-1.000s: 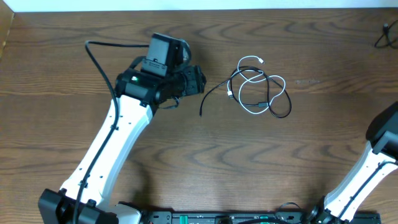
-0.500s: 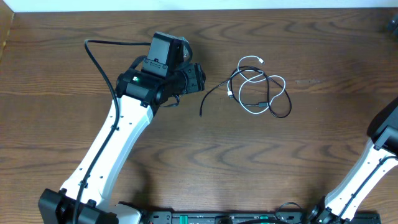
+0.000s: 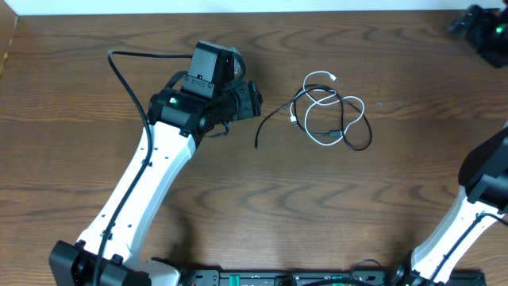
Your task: Untangle cables
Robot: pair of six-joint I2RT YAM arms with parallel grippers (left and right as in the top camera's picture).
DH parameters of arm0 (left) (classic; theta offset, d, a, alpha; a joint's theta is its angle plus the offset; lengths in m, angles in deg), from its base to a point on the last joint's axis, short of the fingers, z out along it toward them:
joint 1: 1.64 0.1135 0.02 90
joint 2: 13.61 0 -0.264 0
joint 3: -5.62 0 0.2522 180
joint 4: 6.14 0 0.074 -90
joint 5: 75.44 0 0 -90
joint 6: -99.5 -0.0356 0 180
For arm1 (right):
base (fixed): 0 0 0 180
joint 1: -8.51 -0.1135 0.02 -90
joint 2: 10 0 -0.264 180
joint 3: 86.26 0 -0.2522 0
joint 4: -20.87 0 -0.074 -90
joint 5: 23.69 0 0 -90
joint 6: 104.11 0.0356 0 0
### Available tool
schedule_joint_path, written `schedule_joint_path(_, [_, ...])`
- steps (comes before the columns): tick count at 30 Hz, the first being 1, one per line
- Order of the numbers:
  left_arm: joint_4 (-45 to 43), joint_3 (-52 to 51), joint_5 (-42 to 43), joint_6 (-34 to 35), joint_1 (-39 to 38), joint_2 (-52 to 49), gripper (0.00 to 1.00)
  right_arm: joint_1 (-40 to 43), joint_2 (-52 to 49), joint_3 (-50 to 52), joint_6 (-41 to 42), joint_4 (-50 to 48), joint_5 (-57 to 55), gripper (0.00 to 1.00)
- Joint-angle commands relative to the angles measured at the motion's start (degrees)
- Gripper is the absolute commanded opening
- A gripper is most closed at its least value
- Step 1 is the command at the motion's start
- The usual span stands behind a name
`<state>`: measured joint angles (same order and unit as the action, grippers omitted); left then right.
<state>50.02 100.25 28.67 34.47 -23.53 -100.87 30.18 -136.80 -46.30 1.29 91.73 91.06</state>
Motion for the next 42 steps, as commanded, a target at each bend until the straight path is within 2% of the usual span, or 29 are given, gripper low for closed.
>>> schedule_joint_path(1, [-0.22, 0.2, -0.9, -0.94, -1.64, -2.99, 0.61, -3.56, 0.46, -0.35, -4.26, 5.6, 11.82, 0.99])
schedule_joint_path(5, [-2.32, 0.2, -0.9, 0.42, -3.78, -6.91, 0.61, -8.28, 0.44, -0.33, -11.56, 13.07, 9.75, 0.94])
schedule_joint_path(8, [-5.88, 0.2, -0.66, 1.03, -5.4, -10.54, 0.61, -11.1, 0.44, 0.09, -11.63, 16.02, 4.35, 0.93])
schedule_joint_path(13, [-13.0, 0.2, -0.66, 0.7, -7.72, -15.8, 0.61, -13.57, 0.44, 2.47, -11.63, 15.5, 2.36, 0.93])
schedule_joint_path(20, [-23.69, 0.2, -0.46, -4.13, -9.86, -22.01, 0.61, -13.75, 0.44, 4.26, -11.65, 14.97, 1.64, 0.93])
schedule_joint_path(25, [-30.45, 0.2, 0.81, -8.76, -12.74, -26.67, 0.61, -13.75, 0.44, 4.26, -11.65, 15.34, 1.09, 0.98])
schedule_joint_path(32, [-38.34, 0.2, 0.81, -8.09, -13.55, -33.18, 0.59, -14.03, 0.44, 4.37, -11.69, 16.48, 1.05, 0.99])
schedule_joint_path(34, [-38.86, 0.2, 0.79, -7.1, -13.55, -34.64, 0.56, -14.03, 0.44, 4.55, -11.69, 16.46, 1.05, 0.99])
schedule_joint_path(37, [-38.36, 0.2, 0.79, -7.13, -13.55, -35.56, 0.39, -14.12, 0.44, 4.7, -11.69, 16.46, 1.05, 0.99])
schedule_joint_path(38, [-38.18, 0.2, 0.79, -7.13, -13.55, -35.52, 0.24, -14.27, 0.44, 4.87, -11.69, 16.39, 1.07, 0.99])
schedule_joint_path(42, [-36.83, 0.22, 0.85, -6.69, -13.44, -32.48, 0.09, -15.02, 0.44, 5.68, -11.67, 16.22, 1.05, 0.99])
